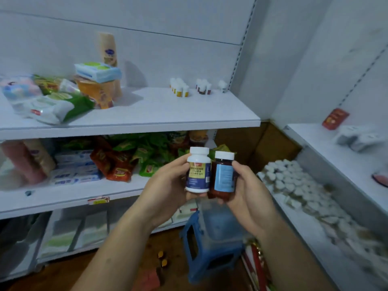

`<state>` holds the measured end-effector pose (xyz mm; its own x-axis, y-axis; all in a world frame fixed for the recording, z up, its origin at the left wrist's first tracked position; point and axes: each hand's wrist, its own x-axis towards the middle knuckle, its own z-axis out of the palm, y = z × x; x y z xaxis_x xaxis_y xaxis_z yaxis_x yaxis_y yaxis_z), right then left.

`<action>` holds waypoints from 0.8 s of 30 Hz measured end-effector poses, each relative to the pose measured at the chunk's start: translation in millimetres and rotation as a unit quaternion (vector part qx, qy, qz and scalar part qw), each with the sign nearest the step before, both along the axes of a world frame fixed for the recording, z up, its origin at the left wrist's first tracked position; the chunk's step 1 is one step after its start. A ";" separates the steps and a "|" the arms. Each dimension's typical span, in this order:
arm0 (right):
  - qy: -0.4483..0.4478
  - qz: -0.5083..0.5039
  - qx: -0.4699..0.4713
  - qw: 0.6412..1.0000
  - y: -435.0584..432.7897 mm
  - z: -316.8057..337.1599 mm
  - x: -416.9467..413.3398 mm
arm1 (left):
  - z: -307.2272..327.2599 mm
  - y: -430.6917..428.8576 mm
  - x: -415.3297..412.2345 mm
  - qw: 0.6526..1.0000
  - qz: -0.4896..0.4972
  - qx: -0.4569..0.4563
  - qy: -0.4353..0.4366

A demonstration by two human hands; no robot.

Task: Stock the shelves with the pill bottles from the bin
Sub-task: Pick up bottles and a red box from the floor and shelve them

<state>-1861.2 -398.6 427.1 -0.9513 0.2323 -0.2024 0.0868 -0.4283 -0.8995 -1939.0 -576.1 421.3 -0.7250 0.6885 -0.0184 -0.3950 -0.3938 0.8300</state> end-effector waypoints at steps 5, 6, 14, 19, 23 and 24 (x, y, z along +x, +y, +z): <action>0.010 -0.173 0.043 0.984 34.6 11.4 58.4 | 8.5 64.2 24.9 0.995 -0.097 0.020 0.004; 0.005 -0.204 0.062 0.977 44.4 11.6 73.0 | 12.0 78.7 34.4 0.994 -0.108 0.020 0.004; 0.067 -0.290 0.111 0.948 105.6 29.0 220.8 | 41.7 169.5 134.4 0.967 -0.248 0.013 0.049; 0.083 -0.360 0.122 0.921 123.0 40.1 327.1 | 54.8 213.8 224.8 0.948 -0.312 0.022 0.064; 0.056 -0.412 0.139 0.899 136.6 43.6 423.5 | 59.5 247.8 311.4 0.933 -0.353 0.018 0.068; 0.053 -0.426 0.139 0.893 141.2 43.1 447.9 | 60.8 256.8 333.7 0.930 -0.361 0.014 0.065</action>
